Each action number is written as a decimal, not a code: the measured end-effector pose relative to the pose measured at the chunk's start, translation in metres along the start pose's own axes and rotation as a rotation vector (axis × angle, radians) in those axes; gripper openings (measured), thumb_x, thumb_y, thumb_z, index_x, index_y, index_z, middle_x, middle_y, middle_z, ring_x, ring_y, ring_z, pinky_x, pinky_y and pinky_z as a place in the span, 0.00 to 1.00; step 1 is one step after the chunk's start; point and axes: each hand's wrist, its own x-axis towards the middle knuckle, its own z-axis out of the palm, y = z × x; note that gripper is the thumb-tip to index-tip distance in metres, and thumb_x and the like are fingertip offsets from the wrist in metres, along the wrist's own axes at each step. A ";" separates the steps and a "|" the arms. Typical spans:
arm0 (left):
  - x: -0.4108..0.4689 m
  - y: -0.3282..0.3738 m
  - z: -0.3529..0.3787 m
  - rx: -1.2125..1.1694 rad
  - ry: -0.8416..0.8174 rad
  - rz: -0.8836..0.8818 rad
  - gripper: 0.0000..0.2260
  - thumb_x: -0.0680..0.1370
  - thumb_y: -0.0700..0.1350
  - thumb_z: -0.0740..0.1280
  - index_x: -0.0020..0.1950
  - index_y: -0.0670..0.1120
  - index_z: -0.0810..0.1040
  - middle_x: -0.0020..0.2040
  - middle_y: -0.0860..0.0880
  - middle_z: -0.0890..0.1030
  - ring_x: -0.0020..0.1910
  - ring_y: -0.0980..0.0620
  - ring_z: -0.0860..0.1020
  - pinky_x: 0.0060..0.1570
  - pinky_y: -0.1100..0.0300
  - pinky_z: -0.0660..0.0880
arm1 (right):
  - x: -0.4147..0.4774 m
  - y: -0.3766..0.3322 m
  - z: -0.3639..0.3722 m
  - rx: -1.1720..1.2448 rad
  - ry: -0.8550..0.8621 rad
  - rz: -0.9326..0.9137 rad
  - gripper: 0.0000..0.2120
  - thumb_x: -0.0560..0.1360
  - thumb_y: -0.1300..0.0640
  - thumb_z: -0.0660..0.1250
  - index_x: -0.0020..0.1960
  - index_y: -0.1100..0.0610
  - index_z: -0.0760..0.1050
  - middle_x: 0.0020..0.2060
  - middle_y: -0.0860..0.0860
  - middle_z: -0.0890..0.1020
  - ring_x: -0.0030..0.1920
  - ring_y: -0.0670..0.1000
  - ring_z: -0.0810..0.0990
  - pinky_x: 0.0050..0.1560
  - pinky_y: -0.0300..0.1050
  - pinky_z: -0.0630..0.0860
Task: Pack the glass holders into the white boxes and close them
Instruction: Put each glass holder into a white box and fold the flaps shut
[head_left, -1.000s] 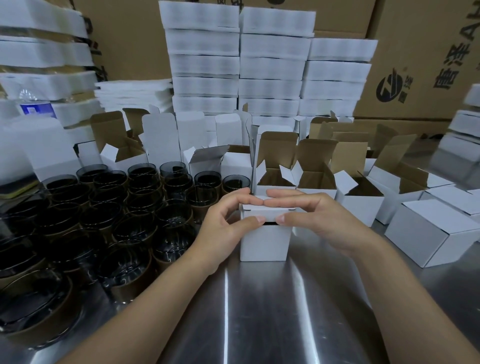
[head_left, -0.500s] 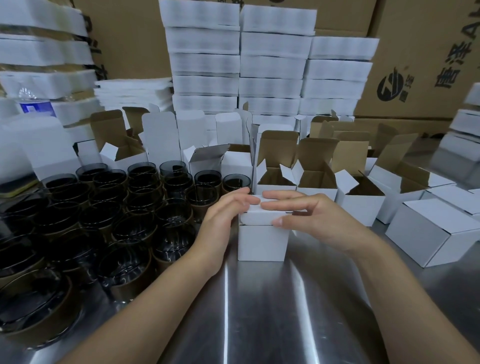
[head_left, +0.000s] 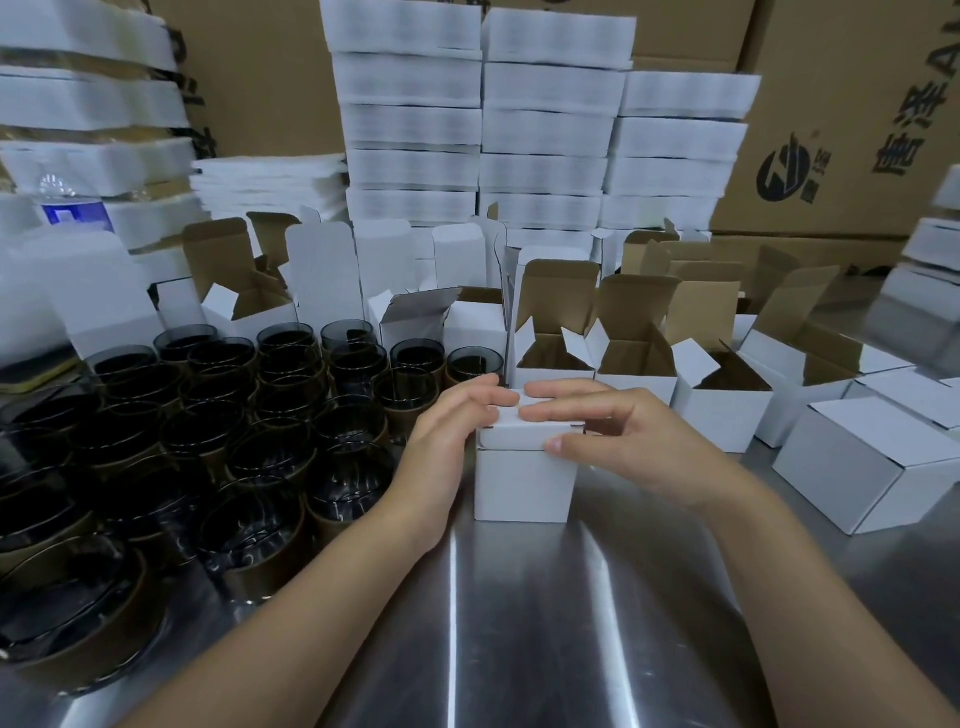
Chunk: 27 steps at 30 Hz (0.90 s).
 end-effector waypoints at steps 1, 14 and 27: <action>0.000 -0.001 0.001 0.009 0.001 0.004 0.10 0.67 0.42 0.63 0.41 0.47 0.83 0.62 0.51 0.77 0.64 0.49 0.74 0.70 0.44 0.64 | 0.000 -0.001 0.001 -0.014 -0.009 -0.001 0.15 0.72 0.55 0.71 0.49 0.34 0.81 0.61 0.34 0.75 0.63 0.35 0.70 0.66 0.43 0.67; -0.001 -0.003 0.005 0.195 -0.007 0.092 0.17 0.75 0.29 0.56 0.42 0.47 0.79 0.65 0.52 0.73 0.65 0.56 0.70 0.63 0.61 0.68 | 0.000 -0.002 0.003 -0.052 -0.106 0.049 0.15 0.71 0.55 0.72 0.50 0.35 0.81 0.65 0.31 0.70 0.66 0.35 0.66 0.68 0.41 0.62; -0.005 -0.010 0.005 0.200 -0.049 0.060 0.07 0.76 0.36 0.63 0.43 0.47 0.76 0.65 0.46 0.74 0.65 0.48 0.72 0.67 0.46 0.67 | 0.001 0.006 0.004 -0.095 -0.109 0.019 0.14 0.71 0.51 0.72 0.51 0.33 0.80 0.65 0.28 0.68 0.67 0.34 0.64 0.65 0.40 0.60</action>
